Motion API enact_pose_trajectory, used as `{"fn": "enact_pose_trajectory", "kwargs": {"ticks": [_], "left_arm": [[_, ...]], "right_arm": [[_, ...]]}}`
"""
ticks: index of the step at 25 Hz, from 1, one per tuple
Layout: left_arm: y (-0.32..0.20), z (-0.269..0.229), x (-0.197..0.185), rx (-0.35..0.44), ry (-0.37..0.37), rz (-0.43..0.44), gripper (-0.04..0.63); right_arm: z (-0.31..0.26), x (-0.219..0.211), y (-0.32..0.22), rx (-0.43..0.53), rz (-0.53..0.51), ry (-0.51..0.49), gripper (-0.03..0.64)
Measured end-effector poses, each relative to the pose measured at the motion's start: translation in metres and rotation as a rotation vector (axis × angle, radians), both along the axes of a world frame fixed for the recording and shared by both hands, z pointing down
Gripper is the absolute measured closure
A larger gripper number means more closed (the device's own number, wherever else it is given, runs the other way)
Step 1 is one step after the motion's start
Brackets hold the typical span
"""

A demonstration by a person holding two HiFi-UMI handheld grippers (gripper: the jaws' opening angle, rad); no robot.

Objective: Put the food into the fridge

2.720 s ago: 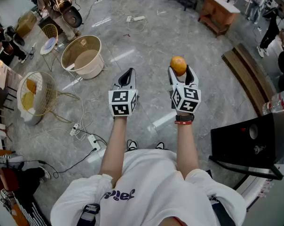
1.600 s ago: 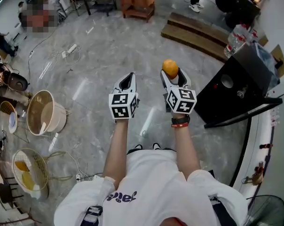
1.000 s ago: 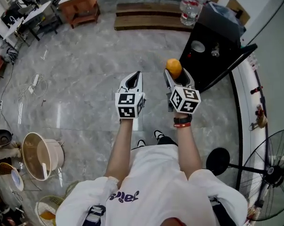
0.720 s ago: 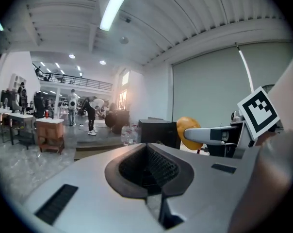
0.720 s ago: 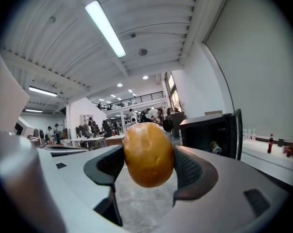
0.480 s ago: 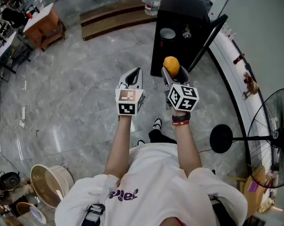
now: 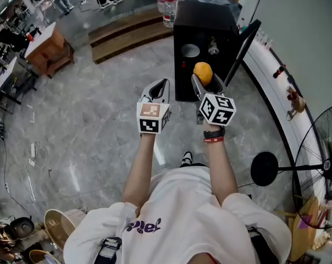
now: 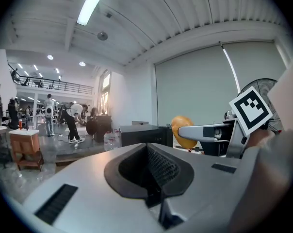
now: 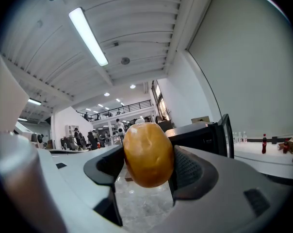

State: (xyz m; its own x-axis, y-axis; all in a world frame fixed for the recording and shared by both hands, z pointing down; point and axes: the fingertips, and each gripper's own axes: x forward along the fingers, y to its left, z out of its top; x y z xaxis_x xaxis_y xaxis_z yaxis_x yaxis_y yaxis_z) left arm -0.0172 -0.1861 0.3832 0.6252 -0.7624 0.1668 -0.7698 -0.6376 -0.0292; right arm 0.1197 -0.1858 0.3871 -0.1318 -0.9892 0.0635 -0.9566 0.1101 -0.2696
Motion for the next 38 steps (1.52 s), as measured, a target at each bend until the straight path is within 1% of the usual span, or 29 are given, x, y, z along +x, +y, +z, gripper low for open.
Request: {"fn": "enact_pose_trajectory", "kwargs": {"ticks": [4, 8, 13, 16, 22, 30, 35, 38], "left_arm": [[-0.037, 0.000, 0.022, 0.011, -0.026, 0.018, 0.577], [-0.066, 0.007, 0.053, 0.007, -0.032, 0.036, 0.576], [-0.095, 0.030, 0.094, -0.026, -0.039, 0.058, 0.576], [-0.107, 0.047, 0.111, -0.058, -0.049, 0.076, 0.576], [-0.142, 0.090, 0.117, -0.129, -0.053, 0.080, 0.576], [-0.219, 0.148, 0.119, -0.169, -0.054, 0.123, 0.576], [-0.250, 0.178, 0.124, -0.197, -0.030, 0.142, 0.575], [-0.258, 0.195, 0.131, -0.218, -0.018, 0.168, 0.577]], "right_arm": [[0.002, 0.019, -0.037, -0.001, 0.006, -0.016, 0.282], [0.009, 0.042, -0.065, -0.005, 0.006, -0.027, 0.282], [0.039, 0.073, -0.091, -0.052, -0.001, -0.054, 0.282], [0.060, 0.082, -0.103, -0.093, -0.008, -0.079, 0.282], [0.110, 0.087, -0.138, -0.171, -0.021, -0.115, 0.282], [0.182, 0.087, -0.205, -0.256, -0.009, -0.137, 0.282], [0.214, 0.089, -0.242, -0.275, -0.020, -0.110, 0.282], [0.231, 0.093, -0.257, -0.293, -0.018, -0.094, 0.282]]}}
